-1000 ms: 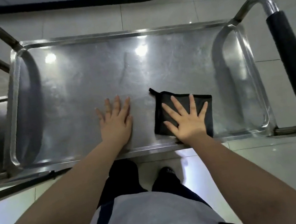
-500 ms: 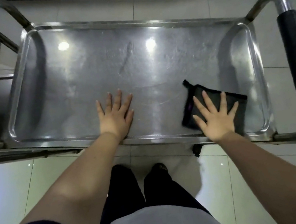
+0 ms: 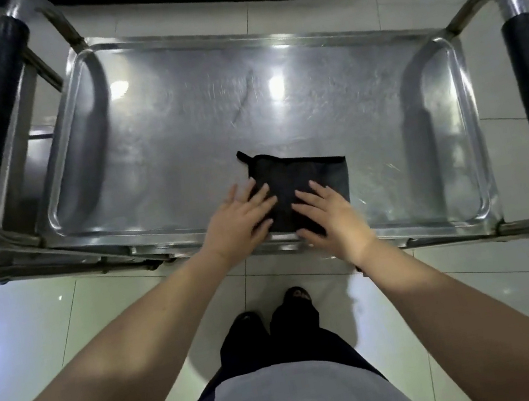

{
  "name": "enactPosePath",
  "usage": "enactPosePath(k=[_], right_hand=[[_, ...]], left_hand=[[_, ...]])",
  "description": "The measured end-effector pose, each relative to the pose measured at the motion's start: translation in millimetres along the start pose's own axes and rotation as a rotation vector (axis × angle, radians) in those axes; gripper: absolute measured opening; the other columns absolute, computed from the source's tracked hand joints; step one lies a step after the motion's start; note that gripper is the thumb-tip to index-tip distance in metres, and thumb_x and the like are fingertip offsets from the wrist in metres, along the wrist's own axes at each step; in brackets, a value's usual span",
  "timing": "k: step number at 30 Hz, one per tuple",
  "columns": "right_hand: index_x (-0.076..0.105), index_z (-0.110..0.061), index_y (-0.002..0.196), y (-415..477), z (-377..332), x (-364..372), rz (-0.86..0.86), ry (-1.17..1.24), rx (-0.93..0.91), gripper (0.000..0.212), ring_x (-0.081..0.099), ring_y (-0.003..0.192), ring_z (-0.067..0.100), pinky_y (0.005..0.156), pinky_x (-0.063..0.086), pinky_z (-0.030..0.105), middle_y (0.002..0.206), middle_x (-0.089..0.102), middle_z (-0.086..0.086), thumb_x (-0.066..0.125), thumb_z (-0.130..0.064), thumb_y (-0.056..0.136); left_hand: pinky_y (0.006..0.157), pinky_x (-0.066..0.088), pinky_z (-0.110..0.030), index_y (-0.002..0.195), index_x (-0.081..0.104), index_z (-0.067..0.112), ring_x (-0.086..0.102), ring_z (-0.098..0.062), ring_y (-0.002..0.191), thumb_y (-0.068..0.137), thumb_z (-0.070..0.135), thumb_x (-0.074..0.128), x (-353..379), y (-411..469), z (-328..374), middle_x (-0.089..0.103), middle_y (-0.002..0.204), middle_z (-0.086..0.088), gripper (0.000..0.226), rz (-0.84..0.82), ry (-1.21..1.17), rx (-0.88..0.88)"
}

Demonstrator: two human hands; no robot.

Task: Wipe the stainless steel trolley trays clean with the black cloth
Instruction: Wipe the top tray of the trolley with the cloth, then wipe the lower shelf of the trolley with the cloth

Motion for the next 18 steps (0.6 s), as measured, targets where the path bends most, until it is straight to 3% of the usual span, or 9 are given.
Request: enactPosePath(k=[3,7,9,14,18], right_hand=[[0.073,-0.007,0.111,-33.8,17.9,-7.9,0.072,-0.021,0.123,0.037,0.05,0.123,0.046,0.103,0.044,0.053,0.118,0.066,0.012,0.082,-0.022,0.079],[0.075,-0.01,0.108,-43.3,26.1,-12.2,0.114,0.028,0.245,0.025,0.056,0.107,0.04,0.09,0.047,0.051,0.113,0.068,0.01,0.076,-0.013,0.084],[0.076,-0.009,0.102,-38.3,21.9,-13.2,0.123,-0.039,0.241,0.016,0.057,0.099,0.04,0.084,0.046,0.045,0.107,0.069,0.009,0.072,-0.009,0.087],[0.067,-0.009,0.095,-13.9,8.3,-25.3,0.071,-0.152,0.267,0.021,0.05,0.101,0.036,0.077,0.022,0.031,0.099,0.067,0.007,0.058,0.006,0.084],[0.059,-0.007,0.099,-1.6,-5.3,-51.3,0.135,0.001,0.3,0.022,0.053,0.089,0.032,0.073,0.032,0.032,0.098,0.061,0.013,0.049,0.008,0.088]], left_hand=[[0.108,0.037,-0.055,0.124,0.066,0.003,0.052,-0.04,0.127,0.088,0.017,0.072,11.2,-7.2,17.8,0.06,0.132,-0.017,0.039,-0.084,-0.028,0.097],[0.121,0.008,-0.037,0.143,0.047,0.008,0.029,-0.031,0.145,0.103,0.025,0.048,21.1,-11.9,12.7,0.037,0.153,-0.012,0.043,-0.201,-0.06,0.031],[0.122,0.003,-0.033,0.147,0.041,0.01,0.022,-0.025,0.148,0.106,0.027,0.04,22.4,-13.0,9.3,0.031,0.157,-0.009,0.045,-0.221,-0.064,0.036],[0.12,0.01,-0.028,0.147,0.041,0.009,0.031,-0.023,0.145,0.105,0.03,0.04,10.6,-3.7,8.4,0.038,0.153,-0.009,0.046,-0.212,-0.13,-0.039],[0.112,0.031,-0.037,0.147,0.042,0.012,0.043,-0.028,0.135,0.094,0.045,0.059,-5.9,7.7,7.8,0.046,0.149,-0.009,0.064,-0.218,-0.181,-0.124]])
Point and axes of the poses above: each hand's wrist, its own y-axis towards the middle knuckle, its own x-axis out of the palm, z = x × y, the point moved 5 cm from there along y, towards the middle knuckle
